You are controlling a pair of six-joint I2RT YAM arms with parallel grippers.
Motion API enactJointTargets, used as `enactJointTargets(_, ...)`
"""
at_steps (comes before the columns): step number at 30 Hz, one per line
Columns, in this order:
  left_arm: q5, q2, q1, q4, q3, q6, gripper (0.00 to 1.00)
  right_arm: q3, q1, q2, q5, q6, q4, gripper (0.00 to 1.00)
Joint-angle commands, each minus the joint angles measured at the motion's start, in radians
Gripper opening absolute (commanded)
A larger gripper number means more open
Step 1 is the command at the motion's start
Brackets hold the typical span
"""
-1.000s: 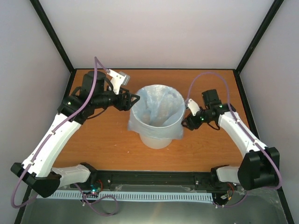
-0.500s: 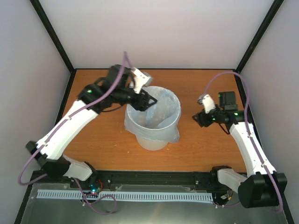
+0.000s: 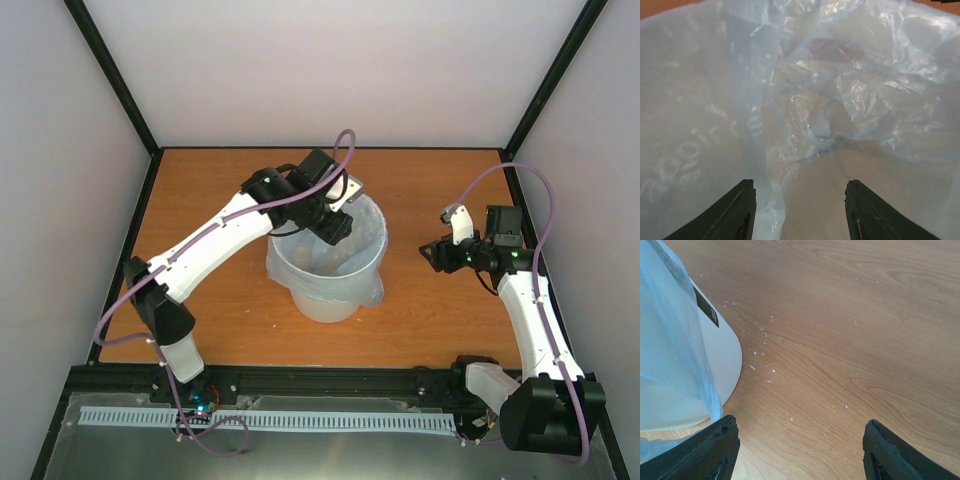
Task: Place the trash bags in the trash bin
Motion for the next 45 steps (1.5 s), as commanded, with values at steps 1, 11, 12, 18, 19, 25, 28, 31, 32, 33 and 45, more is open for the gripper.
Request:
enactJointTargets(1,-0.001,0.070,-0.001,-0.054,0.087,0.019,0.50,0.005,-0.003,-0.018,-0.030,-0.013,0.015,0.68)
enactJointTargets(11,0.018,0.158,-0.001,-0.050,-0.016,0.010,0.55,0.002,-0.002,-0.003,-0.032,-0.043,0.007,0.68)
enactJointTargets(12,0.024,0.163,-0.001,-0.045,-0.028,0.012,0.55,0.002,-0.002,-0.002,-0.033,-0.046,0.006,0.68)
enactJointTargets(18,0.053,0.192,0.000,0.011,-0.109,0.028,0.56,0.002,-0.001,0.004,-0.037,-0.055,0.001,0.68)
enactJointTargets(19,0.059,0.198,-0.001,0.018,-0.124,0.028,0.56,0.001,-0.002,0.004,-0.039,-0.055,0.000,0.68)
enactJointTargets(25,0.111,0.227,-0.001,0.088,-0.219,0.027,0.56,0.002,-0.002,0.010,-0.043,-0.059,-0.002,0.68)
enactJointTargets(28,0.121,0.235,-0.001,0.115,-0.250,0.027,0.57,0.002,-0.002,0.015,-0.043,-0.061,-0.004,0.68)
enactJointTargets(31,0.122,0.242,0.000,0.126,-0.265,0.028,0.57,0.001,-0.001,0.012,-0.041,-0.059,-0.004,0.68)
enactJointTargets(32,0.122,0.242,0.000,0.129,-0.268,0.030,0.57,0.001,-0.002,0.012,-0.042,-0.059,-0.004,0.68)
enactJointTargets(33,0.119,0.242,-0.001,0.131,-0.270,0.030,0.57,0.001,-0.002,0.012,-0.042,-0.058,-0.004,0.68)
enactJointTargets(45,0.169,0.284,-0.001,0.177,-0.341,0.030,0.58,0.001,-0.001,0.021,-0.034,-0.062,-0.002,0.68)
